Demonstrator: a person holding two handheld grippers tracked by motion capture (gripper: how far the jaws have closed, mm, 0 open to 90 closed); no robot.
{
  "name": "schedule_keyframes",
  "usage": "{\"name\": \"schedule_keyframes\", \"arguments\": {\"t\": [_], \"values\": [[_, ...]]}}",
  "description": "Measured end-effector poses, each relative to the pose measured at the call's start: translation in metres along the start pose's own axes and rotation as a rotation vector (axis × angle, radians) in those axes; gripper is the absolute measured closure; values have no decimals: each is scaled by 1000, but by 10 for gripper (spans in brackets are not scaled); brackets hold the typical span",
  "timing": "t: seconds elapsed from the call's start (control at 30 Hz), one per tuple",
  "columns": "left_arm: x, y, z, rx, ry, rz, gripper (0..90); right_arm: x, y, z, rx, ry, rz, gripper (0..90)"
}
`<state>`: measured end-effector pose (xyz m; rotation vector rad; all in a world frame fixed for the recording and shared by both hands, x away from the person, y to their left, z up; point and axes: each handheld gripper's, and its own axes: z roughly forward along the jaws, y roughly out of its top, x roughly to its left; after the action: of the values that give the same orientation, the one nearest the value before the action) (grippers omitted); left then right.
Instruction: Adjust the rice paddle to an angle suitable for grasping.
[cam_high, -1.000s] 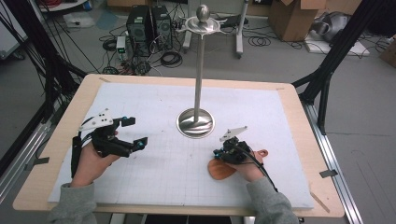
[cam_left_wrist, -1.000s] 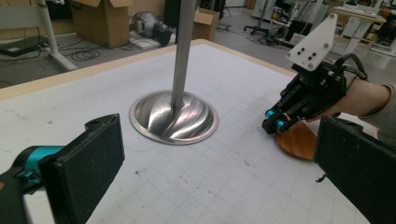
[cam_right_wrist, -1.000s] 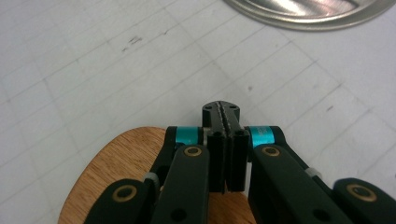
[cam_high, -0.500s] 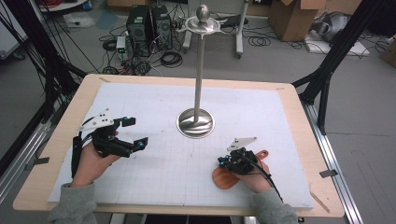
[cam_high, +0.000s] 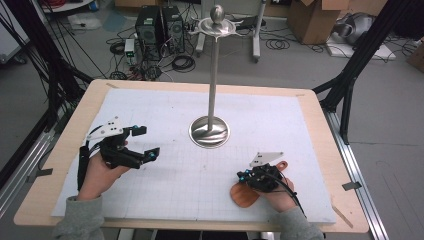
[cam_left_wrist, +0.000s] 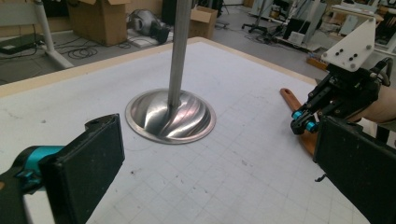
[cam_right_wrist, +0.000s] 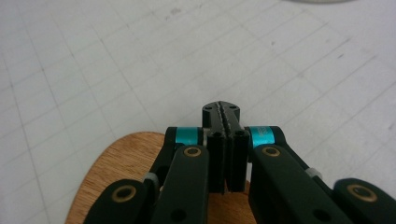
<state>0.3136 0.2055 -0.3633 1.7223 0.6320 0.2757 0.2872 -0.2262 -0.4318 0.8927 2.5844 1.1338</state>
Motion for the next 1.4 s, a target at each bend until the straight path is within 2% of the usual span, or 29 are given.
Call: {"name": "schedule_keyframes", "arguments": {"t": [0.1, 0.13, 0.17, 0.2, 0.23, 0.27, 0.3, 0.37, 0.5, 0.7, 0.8, 1.1, 1.4], "values": [[-1, 1, 1, -3, -2, 1, 25, -2, 0, -14, -31, 7, 0, 893], [-1, 1, 1, -3, -4, 1, 25, -2, 0, -14, -31, 7, 0, 893], [0, 1, 1, -5, -1, 0, 25, -7, -3, -22, -40, -5, 10, 893], [0, 1, 1, -2, -1, 0, 25, -7, -3, -22, -40, -5, 10, 893], [0, 1, 1, 0, -1, 0, 25, -14, -9, -30, -50, -16, 36, 893], [0, 1, 1, 0, -1, 0, 25, -14, -9, -30, -50, -16, 36, 893], [0, 1, 1, 2, -3, -3, 25, -21, -16, -36, -61, -27, 57, 893], [-1, 1, 2, 0, -2, 2, 25, -27, -21, -42, -67, -41, 76, 893], [-1, 1, 3, 8, -3, 4, 25, -37, -32, -51, -60, -75, 90, 893], [-1, 0, 3, 14, -2, 1, 25, -44, -47, -54, -23, -104, 104, 894], [-1, -1, 3, 11, -2, -4, 25, -48, -54, -57, -36, -105, 120, 894], [-1, -2, 3, 14, 1, -2, 25, -55, -72, -66, -20, -132, 154, 894], [-1, -2, 4, 18, 0, -2, 25, -57, -68, -62, -17, -129, 151, 894]]}}
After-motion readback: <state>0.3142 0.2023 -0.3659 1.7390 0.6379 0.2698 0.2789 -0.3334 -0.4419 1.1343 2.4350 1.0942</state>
